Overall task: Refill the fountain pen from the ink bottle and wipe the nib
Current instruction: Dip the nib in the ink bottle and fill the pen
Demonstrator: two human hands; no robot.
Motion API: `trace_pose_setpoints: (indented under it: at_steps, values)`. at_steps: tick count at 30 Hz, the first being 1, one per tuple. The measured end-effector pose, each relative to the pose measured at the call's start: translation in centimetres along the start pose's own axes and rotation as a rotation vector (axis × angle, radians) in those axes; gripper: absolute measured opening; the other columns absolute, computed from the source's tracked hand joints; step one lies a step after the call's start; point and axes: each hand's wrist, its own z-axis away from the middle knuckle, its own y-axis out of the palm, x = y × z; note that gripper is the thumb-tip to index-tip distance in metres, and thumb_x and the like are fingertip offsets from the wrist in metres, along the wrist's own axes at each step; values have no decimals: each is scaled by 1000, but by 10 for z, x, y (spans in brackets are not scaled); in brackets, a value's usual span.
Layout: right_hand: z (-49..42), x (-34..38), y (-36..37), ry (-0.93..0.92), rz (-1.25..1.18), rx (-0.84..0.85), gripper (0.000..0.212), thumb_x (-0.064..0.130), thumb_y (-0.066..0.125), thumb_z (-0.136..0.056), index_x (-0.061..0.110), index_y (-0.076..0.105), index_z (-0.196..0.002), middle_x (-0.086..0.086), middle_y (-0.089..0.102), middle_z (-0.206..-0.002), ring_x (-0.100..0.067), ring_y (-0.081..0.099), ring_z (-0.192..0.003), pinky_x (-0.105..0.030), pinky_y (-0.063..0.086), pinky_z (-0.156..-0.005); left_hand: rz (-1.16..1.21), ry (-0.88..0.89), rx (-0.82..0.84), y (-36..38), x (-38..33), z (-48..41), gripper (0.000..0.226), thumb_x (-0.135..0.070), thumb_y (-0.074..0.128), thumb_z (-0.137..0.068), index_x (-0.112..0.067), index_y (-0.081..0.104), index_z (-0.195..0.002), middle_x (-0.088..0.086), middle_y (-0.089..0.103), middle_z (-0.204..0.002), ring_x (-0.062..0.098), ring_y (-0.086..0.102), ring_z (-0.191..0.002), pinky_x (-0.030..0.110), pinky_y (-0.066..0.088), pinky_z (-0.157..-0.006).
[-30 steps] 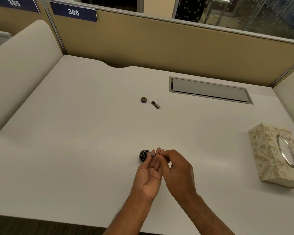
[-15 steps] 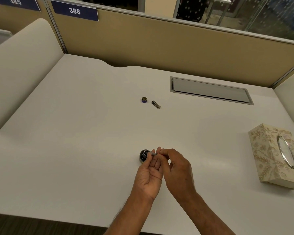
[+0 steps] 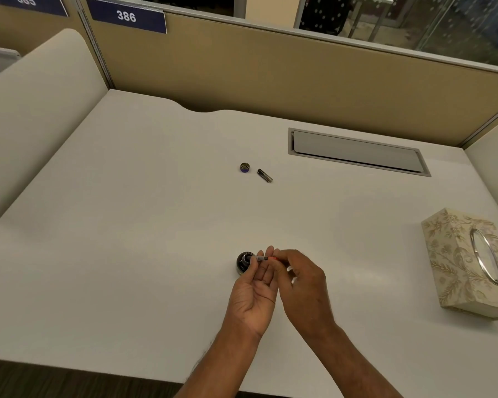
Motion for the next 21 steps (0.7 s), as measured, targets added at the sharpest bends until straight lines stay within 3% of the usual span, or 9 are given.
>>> trace_pose_setpoints:
  at_steps: [4,6,10,15,21]
  values:
    - [0,-1,-2,2,37,-14,4,22,65,-96,22,68,-93,18,68,-85,-7,65,-79,-17,48,-65,24,-15,12,-3,1,0,22,-10,48,-105,4,63,-113,26,75,-110,34,79,-92,39,66,-65]
    - [2,0,-4,7,16,-9,5,22,65,-95,23,69,-97,19,69,-89,-6,66,-85,-15,47,-68,13,-10,10,-4,0,0,22,-10,48,-104,4,63,-113,25,76,-110,33,79,-93,40,66,-67]
    - [4,-2,-3,14,-17,10,15,14,64,-95,23,70,-106,21,70,-98,-1,65,-96,-14,51,-75,-51,14,-5,-6,1,-2,23,-11,49,-104,3,64,-114,23,77,-109,31,79,-94,46,62,-87]
    - [5,-4,-2,23,-29,-23,13,11,64,-95,19,71,-101,17,71,-93,0,66,-91,-12,53,-75,-21,-2,11,-6,1,0,23,-10,48,-104,3,63,-116,25,76,-110,34,79,-93,42,66,-73]
    - [7,-5,-1,25,-20,-37,8,16,63,-96,20,70,-97,17,70,-88,-6,66,-85,-20,55,-69,-39,-8,12,-7,2,-1,24,-11,47,-105,3,63,-116,25,75,-114,34,78,-96,43,66,-79]
